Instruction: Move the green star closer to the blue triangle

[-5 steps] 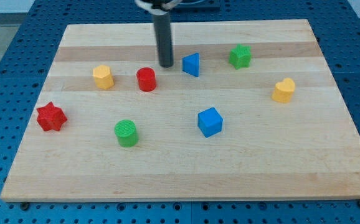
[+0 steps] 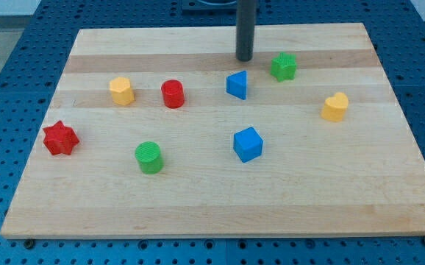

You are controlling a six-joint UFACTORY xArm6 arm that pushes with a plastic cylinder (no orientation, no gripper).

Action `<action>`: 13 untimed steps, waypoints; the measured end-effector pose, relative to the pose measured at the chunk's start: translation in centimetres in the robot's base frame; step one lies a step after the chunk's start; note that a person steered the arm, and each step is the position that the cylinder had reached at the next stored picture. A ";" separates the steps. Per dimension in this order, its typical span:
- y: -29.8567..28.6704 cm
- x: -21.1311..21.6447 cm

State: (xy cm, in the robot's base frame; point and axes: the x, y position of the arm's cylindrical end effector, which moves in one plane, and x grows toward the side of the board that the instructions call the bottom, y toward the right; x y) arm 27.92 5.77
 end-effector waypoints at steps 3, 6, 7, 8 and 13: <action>5.3 3.4; 15.3 4.2; 13.5 4.5; 8.3 4.5; 10.4 6.1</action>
State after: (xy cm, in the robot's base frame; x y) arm 34.02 16.18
